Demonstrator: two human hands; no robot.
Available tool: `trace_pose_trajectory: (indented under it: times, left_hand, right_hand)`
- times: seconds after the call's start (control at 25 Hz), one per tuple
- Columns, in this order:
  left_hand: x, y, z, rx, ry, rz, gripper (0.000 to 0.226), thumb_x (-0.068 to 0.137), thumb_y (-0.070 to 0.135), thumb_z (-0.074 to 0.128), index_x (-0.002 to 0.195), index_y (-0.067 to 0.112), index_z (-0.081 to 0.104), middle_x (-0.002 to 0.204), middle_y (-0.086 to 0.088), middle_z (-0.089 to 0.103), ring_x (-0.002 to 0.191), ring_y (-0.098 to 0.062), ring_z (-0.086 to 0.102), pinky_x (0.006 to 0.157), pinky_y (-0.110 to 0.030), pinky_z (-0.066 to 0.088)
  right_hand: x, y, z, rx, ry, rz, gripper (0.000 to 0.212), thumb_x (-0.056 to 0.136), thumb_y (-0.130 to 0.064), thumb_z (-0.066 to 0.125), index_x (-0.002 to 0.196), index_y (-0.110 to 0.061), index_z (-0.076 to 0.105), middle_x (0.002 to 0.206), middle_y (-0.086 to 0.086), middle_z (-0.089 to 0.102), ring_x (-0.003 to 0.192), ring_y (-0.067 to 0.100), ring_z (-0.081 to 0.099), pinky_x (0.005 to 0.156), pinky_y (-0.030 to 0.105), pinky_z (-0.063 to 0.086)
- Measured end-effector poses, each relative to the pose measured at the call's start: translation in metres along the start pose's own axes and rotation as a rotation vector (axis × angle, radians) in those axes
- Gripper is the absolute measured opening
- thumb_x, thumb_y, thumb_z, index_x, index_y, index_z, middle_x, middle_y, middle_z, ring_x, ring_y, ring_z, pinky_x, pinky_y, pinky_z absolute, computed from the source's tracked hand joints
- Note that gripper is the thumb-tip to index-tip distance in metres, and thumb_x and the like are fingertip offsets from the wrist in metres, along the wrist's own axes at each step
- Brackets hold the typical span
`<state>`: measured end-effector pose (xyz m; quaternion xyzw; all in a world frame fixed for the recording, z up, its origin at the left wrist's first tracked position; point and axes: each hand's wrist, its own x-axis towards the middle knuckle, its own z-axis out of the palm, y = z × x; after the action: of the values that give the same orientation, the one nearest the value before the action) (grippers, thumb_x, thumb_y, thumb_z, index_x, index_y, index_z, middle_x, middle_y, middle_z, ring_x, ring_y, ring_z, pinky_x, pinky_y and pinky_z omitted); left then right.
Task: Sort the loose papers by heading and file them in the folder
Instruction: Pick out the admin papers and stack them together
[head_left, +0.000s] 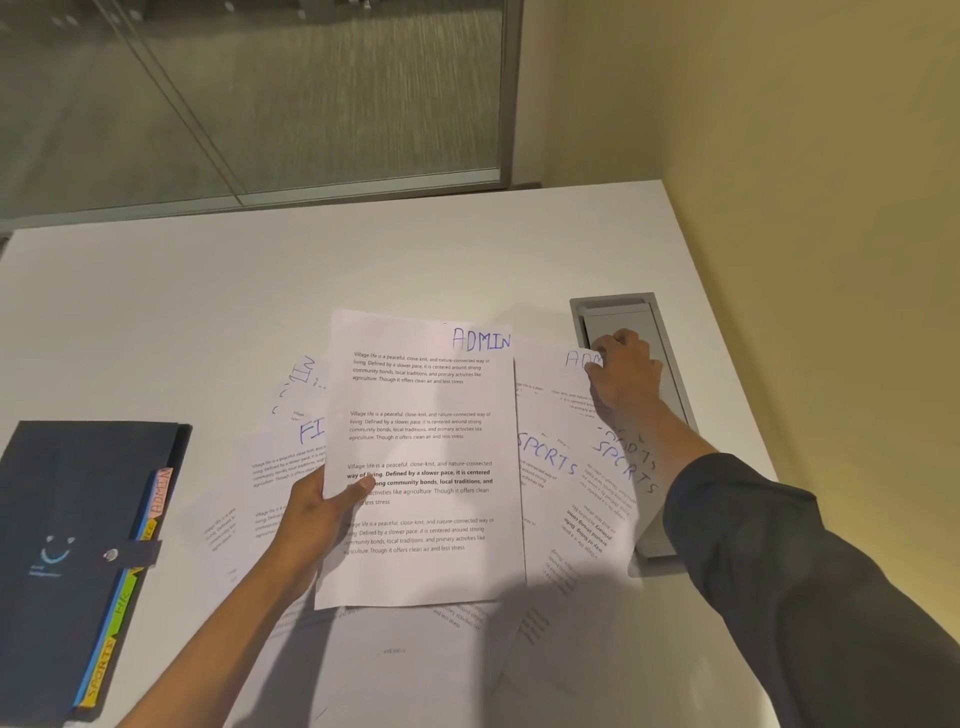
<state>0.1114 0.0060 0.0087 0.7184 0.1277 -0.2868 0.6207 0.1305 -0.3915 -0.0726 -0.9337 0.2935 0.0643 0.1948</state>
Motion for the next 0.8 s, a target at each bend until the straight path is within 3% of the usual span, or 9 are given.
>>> trace_pose_trajectory:
  times: [0.12, 0.28, 0.36, 0.48, 0.64, 0.8]
  left_hand:
    - [0.003, -0.002, -0.003, 0.003, 0.007, -0.001, 0.027, 0.092, 0.004, 0.060, 0.117, 0.009, 0.065, 0.105, -0.005, 0.074, 0.097, -0.024, 0.071, 0.087, -0.042, 0.055]
    - [0.003, 0.000, -0.002, -0.024, 0.000, 0.001, 0.025, 0.091, 0.003, 0.059, 0.115, 0.008, 0.065, 0.104, -0.006, 0.074, 0.096, -0.026, 0.071, 0.081, -0.036, 0.059]
    - [0.002, 0.002, -0.002, -0.026, -0.004, 0.005, 0.024, 0.091, 0.004, 0.060, 0.115, 0.007, 0.065, 0.104, -0.008, 0.074, 0.097, -0.028, 0.071, 0.082, -0.041, 0.057]
    - [-0.002, 0.007, -0.002, -0.010, -0.009, 0.048, 0.023, 0.091, 0.006, 0.061, 0.114, 0.008, 0.065, 0.103, -0.010, 0.074, 0.095, -0.032, 0.071, 0.087, -0.049, 0.054]
    - [-0.015, 0.021, -0.003, 0.011, 0.032, 0.136, 0.016, 0.092, 0.008, 0.061, 0.106, 0.014, 0.066, 0.090, -0.004, 0.076, 0.078, -0.027, 0.073, 0.060, -0.035, 0.059]
    - [-0.024, 0.034, -0.012, -0.025, 0.074, 0.202, 0.011, 0.092, 0.009, 0.062, 0.097, 0.016, 0.068, 0.082, -0.006, 0.070, 0.075, -0.029, 0.059, 0.070, -0.039, 0.046]
  right_hand:
    - [0.006, -0.008, -0.002, 0.048, 0.008, 0.031, 0.025, 0.093, -0.023, 0.059, 0.117, -0.016, 0.062, 0.137, 0.007, 0.046, 0.128, 0.027, 0.041, 0.102, 0.043, 0.032]
    - [0.004, -0.018, -0.022, 0.109, 0.016, 0.014, 0.007, 0.092, -0.017, 0.059, 0.098, -0.017, 0.062, 0.110, 0.006, 0.066, 0.101, 0.028, 0.059, 0.084, 0.034, 0.037]
    - [-0.001, -0.022, -0.038, 0.157, 0.048, 0.000, 0.011, 0.090, -0.015, 0.059, 0.099, -0.017, 0.065, 0.105, 0.006, 0.070, 0.095, 0.029, 0.062, 0.073, 0.029, 0.040]
    - [-0.014, -0.033, -0.068, 0.127, 0.119, -0.067, 0.026, 0.087, -0.013, 0.058, 0.109, -0.020, 0.071, 0.108, 0.005, 0.071, 0.103, 0.030, 0.062, 0.075, 0.030, 0.044]
    - [-0.037, -0.046, -0.106, 0.048, 0.247, -0.220, 0.029, 0.090, -0.016, 0.054, 0.110, -0.024, 0.073, 0.105, 0.002, 0.075, 0.096, 0.031, 0.065, 0.074, 0.035, 0.050]
    - [-0.068, -0.062, -0.153, 0.008, 0.432, -0.345, 0.022, 0.093, -0.020, 0.058, 0.106, -0.025, 0.075, 0.096, -0.001, 0.076, 0.091, 0.028, 0.068, 0.070, 0.032, 0.047]
